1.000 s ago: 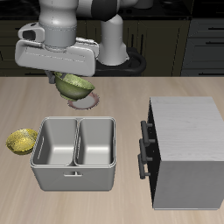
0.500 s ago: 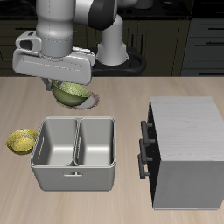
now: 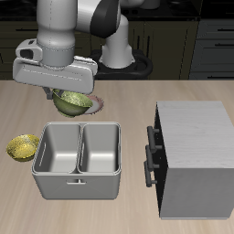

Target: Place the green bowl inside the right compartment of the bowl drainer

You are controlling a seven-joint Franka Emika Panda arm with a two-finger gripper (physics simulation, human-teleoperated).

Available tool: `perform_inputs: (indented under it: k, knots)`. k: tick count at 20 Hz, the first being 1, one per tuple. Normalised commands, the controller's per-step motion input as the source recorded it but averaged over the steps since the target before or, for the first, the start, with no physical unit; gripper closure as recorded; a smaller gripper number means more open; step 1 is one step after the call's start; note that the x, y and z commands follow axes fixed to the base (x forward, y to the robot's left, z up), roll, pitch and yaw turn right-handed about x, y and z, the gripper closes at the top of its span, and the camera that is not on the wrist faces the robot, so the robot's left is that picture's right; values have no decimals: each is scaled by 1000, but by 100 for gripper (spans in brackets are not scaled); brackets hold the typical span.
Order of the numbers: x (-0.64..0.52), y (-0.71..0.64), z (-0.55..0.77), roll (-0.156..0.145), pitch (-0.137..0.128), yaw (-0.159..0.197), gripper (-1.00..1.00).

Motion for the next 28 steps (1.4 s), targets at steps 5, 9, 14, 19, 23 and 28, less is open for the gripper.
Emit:
perform_inputs:
  k: [5,9,14,19,23,28]
  knots:
    - [-19,-22,-89,-4,11,-2,100]
    - [-49,-102,-133,-15,19,2,100]
    - [-26,-44,-70,-11,8,1,100]
    - [1,-18,-250,1,29,-3,100]
    - [-1,-39,-209,-10,31,-5,100]
    - [-12,-53,-162,-18,25,8,100]
